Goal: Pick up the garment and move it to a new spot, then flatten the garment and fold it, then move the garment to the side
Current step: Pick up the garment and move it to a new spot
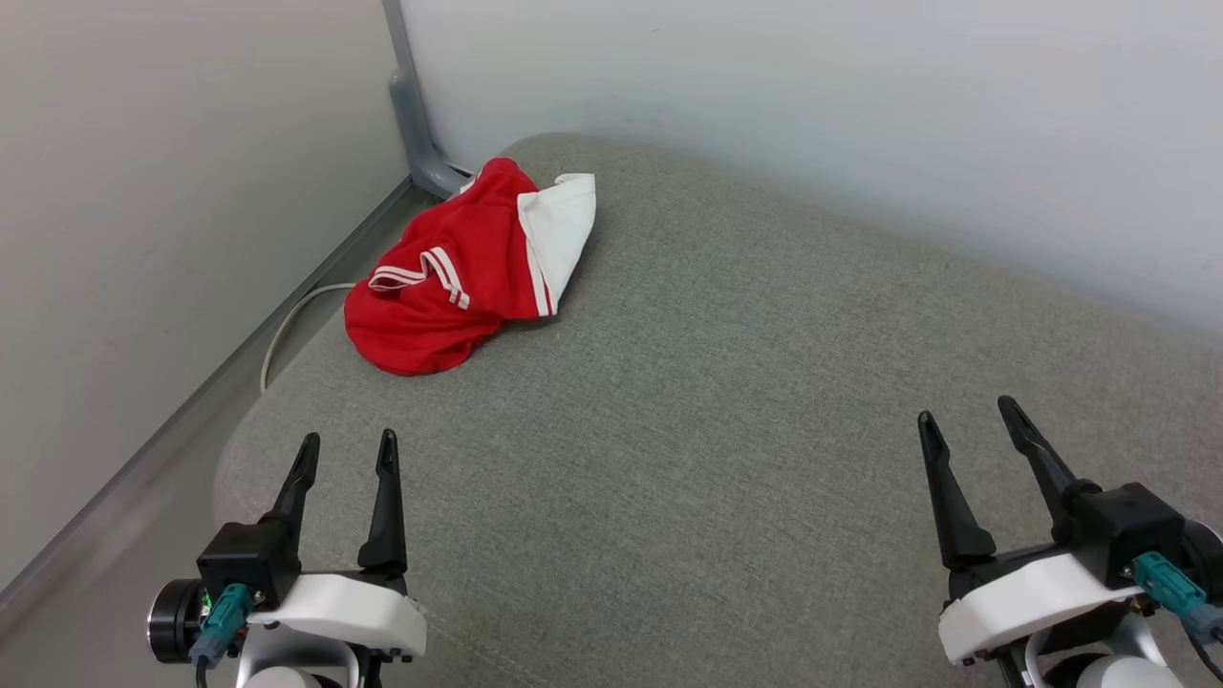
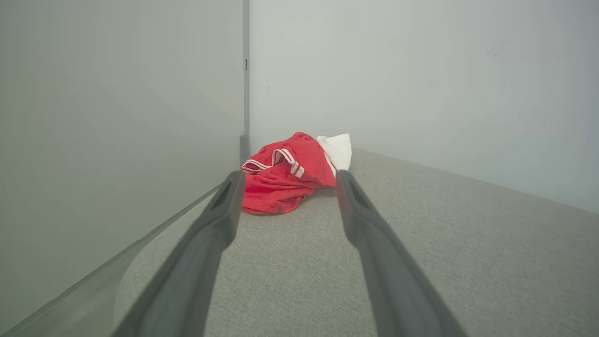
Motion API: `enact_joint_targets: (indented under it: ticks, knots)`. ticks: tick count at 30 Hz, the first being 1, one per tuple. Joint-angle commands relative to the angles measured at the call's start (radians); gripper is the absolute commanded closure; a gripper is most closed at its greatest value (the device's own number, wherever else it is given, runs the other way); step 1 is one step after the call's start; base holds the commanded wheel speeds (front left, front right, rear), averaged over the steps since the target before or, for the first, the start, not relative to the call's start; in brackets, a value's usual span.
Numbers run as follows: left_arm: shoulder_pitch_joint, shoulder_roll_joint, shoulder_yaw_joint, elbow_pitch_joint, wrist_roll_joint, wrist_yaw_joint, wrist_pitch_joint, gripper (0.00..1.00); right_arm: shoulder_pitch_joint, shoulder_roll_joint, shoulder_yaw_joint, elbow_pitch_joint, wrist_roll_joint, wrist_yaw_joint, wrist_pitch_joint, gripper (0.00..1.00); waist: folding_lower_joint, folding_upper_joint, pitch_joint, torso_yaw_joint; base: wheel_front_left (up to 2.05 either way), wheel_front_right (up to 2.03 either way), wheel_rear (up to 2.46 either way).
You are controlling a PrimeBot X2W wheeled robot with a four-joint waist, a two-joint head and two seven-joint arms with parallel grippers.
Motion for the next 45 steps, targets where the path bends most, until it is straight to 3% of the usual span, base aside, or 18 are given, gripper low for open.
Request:
enact_joint_targets:
  ticks: [1,6,12,19,25,33,37,42,45]
  knots:
    - [-0.013,-0.001,-0.001,0.006,-0.002,-0.004,-0.003,0.00,-0.008,0.001,-0.004,0.003,0.011,-0.001,-0.004,0.00,0.0000,-0.0001,0.005,0.000,0.00,0.00,0.00]
    - [-0.073,-0.002,0.007,0.044,-0.022,-0.013,-0.003,0.00,-0.019,0.001,-0.010,-0.013,0.004,-0.001,0.005,0.00,0.0000,-0.0001,0.047,-0.017,0.00,0.00,0.00]
    - [-0.233,0.004,0.038,0.118,-0.072,-0.022,-0.003,0.00,-0.079,-0.002,0.001,-0.070,-0.042,-0.001,0.046,0.00,0.0000,-0.0001,0.187,-0.082,0.00,0.00,0.00]
    - [-0.481,0.090,0.093,0.272,-0.168,-0.041,0.050,0.00,-0.164,-0.027,0.003,-0.127,-0.066,-0.001,0.079,0.00,0.0000,-0.0001,0.365,-0.165,0.00,0.00,0.00]
    - [-0.641,0.194,0.117,0.366,-0.258,-0.051,0.197,0.00,-0.225,-0.036,0.004,-0.142,-0.072,-0.001,0.076,0.00,0.0000,-0.0001,0.486,-0.221,0.00,0.00,0.00]
    - [-0.810,0.379,0.089,0.503,-0.403,-0.054,0.535,0.00,-0.296,-0.052,0.018,-0.146,-0.073,-0.001,0.065,0.00,0.0000,-0.0001,0.607,-0.276,0.00,0.00,0.00]
    - [-0.833,0.443,0.084,0.538,-0.451,-0.053,0.634,0.00,-0.309,-0.046,0.024,-0.151,-0.077,-0.001,0.056,0.00,0.0000,-0.0001,0.635,-0.299,0.00,0.00,0.00]
    - [-0.822,0.491,0.101,0.624,-0.529,-0.053,0.780,0.00,-0.322,-0.035,0.019,-0.148,-0.076,-0.001,0.048,0.00,0.0000,-0.0001,0.665,-0.331,0.00,0.00,0.00]
    - [-0.788,0.485,0.092,0.696,-0.555,-0.052,0.898,0.00,-0.319,-0.032,0.012,-0.144,-0.076,-0.001,0.042,0.00,0.0000,-0.0001,0.671,-0.344,0.00,0.00,0.00]
